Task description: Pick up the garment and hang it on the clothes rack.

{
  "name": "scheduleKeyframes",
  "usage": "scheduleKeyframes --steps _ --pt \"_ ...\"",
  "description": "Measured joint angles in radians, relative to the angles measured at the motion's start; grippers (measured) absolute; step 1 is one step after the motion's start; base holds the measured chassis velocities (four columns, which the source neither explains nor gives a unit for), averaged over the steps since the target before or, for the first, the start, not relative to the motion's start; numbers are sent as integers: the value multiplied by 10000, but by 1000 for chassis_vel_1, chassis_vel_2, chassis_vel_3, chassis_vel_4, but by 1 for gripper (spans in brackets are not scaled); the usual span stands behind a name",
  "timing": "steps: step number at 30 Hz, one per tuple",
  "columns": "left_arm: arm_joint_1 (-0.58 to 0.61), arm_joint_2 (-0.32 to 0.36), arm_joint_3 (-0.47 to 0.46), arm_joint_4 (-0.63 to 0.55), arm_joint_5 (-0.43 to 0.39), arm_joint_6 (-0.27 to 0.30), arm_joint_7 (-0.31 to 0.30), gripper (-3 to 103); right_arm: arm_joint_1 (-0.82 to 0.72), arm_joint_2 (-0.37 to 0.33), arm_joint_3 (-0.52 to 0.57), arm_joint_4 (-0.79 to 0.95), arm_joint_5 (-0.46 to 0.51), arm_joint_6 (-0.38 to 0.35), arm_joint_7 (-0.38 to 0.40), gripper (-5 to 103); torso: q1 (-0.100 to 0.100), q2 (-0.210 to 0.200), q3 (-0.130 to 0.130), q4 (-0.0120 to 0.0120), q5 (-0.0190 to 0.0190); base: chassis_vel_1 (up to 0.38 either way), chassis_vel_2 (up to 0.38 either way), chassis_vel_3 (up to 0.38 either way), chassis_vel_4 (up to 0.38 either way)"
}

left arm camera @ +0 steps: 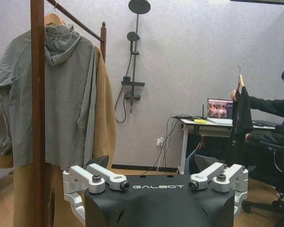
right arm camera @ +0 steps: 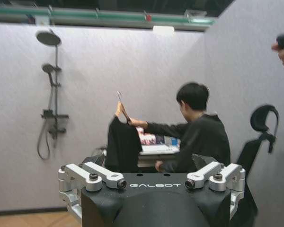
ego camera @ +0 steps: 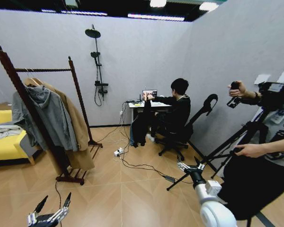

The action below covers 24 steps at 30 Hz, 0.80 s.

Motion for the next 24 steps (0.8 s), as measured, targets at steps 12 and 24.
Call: scheduleKeyframes --steps 12,24 --pt "0 0 0 0 0 0 0 100 -714 -331 -358 1191 0 533 346 100 0 1 0 1 1 0 0 0 0" --pt "0 0 0 -1 0 0 0 100 -1878 637 -313 -990 -736 3348 -738 100 -1 1 2 -5 5 0 0 0 0"
